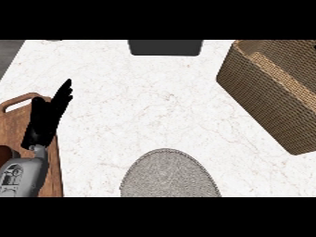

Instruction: Pick the tomato from the placemat and place it in the basket

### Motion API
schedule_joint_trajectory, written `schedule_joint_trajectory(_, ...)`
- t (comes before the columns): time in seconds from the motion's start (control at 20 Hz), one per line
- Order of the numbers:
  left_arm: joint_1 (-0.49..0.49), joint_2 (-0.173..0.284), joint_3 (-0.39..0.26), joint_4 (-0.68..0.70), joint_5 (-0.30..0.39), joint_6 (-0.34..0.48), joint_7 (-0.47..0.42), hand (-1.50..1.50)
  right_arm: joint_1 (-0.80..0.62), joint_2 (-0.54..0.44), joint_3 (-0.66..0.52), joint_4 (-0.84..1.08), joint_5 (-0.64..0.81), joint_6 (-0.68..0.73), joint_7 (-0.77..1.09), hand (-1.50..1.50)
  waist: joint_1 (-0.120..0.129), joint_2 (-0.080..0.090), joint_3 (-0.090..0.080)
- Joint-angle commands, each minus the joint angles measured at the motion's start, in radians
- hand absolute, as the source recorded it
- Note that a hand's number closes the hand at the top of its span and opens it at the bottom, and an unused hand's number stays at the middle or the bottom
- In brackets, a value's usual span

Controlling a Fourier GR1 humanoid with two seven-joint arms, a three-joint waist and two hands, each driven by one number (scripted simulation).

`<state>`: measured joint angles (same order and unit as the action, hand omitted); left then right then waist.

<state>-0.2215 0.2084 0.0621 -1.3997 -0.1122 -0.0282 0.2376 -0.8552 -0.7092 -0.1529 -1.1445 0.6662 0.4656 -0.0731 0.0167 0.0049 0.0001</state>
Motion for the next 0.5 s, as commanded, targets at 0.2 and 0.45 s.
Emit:
schedule_joint_trajectory(0.2,0.006,-0.017,-0.004,0.014,-0.024,0.016,-0.010,0.00,-0.025,0.027,0.007,0.272,0.053,-0.082,-0.157,1.50,0.000,0.000,0.000)
schedule_joint_trajectory(0.45,-0.049,0.009,0.024,0.061,0.000,-0.015,-0.012,0.00,-0.006,0.079,-0.045,0.380,0.009,-0.082,-0.132,-1.50,-0.006,0.000,0.000)
